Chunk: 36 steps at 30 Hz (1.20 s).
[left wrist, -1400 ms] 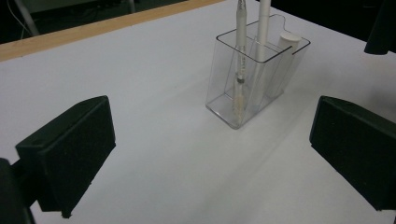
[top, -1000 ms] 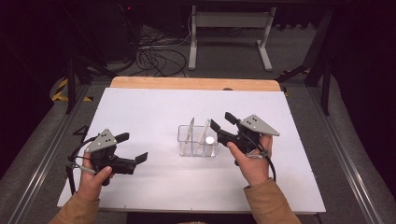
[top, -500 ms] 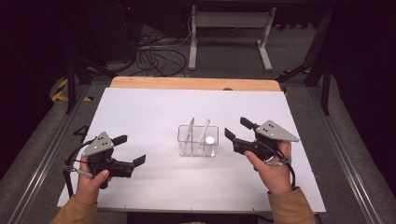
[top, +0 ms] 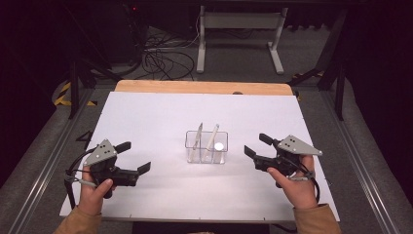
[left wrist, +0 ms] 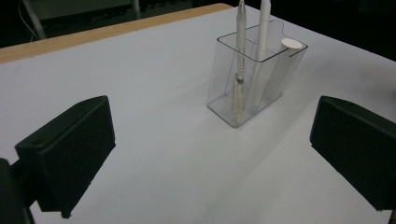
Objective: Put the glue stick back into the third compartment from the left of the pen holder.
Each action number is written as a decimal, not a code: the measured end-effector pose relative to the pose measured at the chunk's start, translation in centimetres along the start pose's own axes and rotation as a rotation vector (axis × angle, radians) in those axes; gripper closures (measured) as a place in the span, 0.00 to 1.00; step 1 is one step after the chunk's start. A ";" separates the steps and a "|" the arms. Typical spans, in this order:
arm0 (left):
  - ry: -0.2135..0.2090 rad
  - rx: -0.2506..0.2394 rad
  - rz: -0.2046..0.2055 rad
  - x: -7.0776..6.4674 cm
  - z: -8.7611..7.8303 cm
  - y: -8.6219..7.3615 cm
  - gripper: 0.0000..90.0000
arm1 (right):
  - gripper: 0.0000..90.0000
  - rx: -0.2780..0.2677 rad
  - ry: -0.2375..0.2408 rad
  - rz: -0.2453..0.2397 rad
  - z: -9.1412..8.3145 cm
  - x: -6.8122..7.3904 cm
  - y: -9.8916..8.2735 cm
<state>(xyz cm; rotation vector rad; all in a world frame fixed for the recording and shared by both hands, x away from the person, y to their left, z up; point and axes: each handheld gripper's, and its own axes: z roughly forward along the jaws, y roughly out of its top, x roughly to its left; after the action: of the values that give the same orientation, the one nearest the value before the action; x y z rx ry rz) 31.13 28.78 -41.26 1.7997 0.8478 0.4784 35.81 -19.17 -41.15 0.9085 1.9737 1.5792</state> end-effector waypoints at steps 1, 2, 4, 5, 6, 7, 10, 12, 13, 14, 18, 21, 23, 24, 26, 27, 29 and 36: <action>-0.003 -0.001 -0.008 0.0 0.0 0.0 0.01 | 0.29 0.007 0.008 0.000 -0.1 -0.1 -0.2; -0.001 -0.002 -0.007 0.0 0.0 -0.1 0.01 | 0.29 0.007 0.013 0.001 -0.2 -0.2 -0.4; -0.001 -0.006 -0.009 0.0 0.0 -0.1 0.01 | 0.29 0.012 0.021 0.003 -0.3 -0.4 -0.8; -0.001 -0.008 -0.015 0.0 0.0 -0.2 0.01 | 0.29 0.017 0.026 0.005 -0.3 -0.5 -1.1; 0.000 -0.011 -0.017 0.0 0.0 -0.2 0.01 | 0.29 0.020 0.028 0.007 -0.4 -0.6 -1.3; 0.000 -0.017 -0.011 0.0 -0.1 -0.2 0.01 | 0.29 0.023 0.029 0.007 -0.4 -0.7 -1.6; -0.003 -0.023 -0.019 0.0 -0.1 -0.3 0.01 | 0.29 0.030 0.029 0.015 -0.5 -0.8 -2.4; -0.005 -0.027 -0.016 0.0 -0.2 -0.4 0.01 | 0.29 0.036 0.034 0.025 -0.5 -1.0 -3.0; -0.003 -0.032 -0.007 0.1 -0.2 -0.4 0.01 | 0.29 0.041 0.034 0.033 -0.6 -1.1 -3.4; -0.004 -0.037 -0.004 0.1 -0.2 -0.4 0.01 | 0.29 0.046 0.035 0.035 -0.6 -1.1 -3.8; -0.006 -0.037 0.001 0.0 -0.3 -0.5 0.01 | 0.30 0.076 0.025 0.025 -0.7 -1.4 -5.3; -0.011 -0.036 0.014 -0.1 -0.2 -0.6 0.01 | 0.30 0.092 0.016 0.019 -0.8 -1.3 -6.2; -0.012 -0.033 0.023 -0.1 -0.2 -0.6 0.01 | 0.30 0.107 0.020 -0.001 -0.8 -1.2 -6.5; -0.010 -0.029 0.017 -0.2 -0.2 -0.7 0.01 | 0.30 0.111 0.023 -0.002 -0.8 -1.2 -6.6; -0.008 -0.025 0.022 -0.2 -0.1 -0.8 0.01 | 0.30 0.124 0.021 -0.012 -0.7 -1.1 -6.8; -0.008 -0.021 0.021 -0.2 -0.1 -0.9 0.01 | 0.30 0.127 0.021 -0.019 -0.6 -1.1 -6.9; -0.006 -0.021 0.021 -0.2 -0.1 -1.0 0.01 | 0.30 0.135 0.024 -0.021 -0.5 -1.0 -6.9; 0.002 -0.011 0.006 -0.1 0.0 -1.1 0.01 | 0.30 0.133 0.011 -0.015 -0.4 -1.2 -6.8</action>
<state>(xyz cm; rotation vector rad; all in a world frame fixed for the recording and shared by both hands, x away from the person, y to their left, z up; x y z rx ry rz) 30.70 28.89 -42.24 1.7923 0.8399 0.4872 34.84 -21.20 -47.74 0.9348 2.1089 1.4622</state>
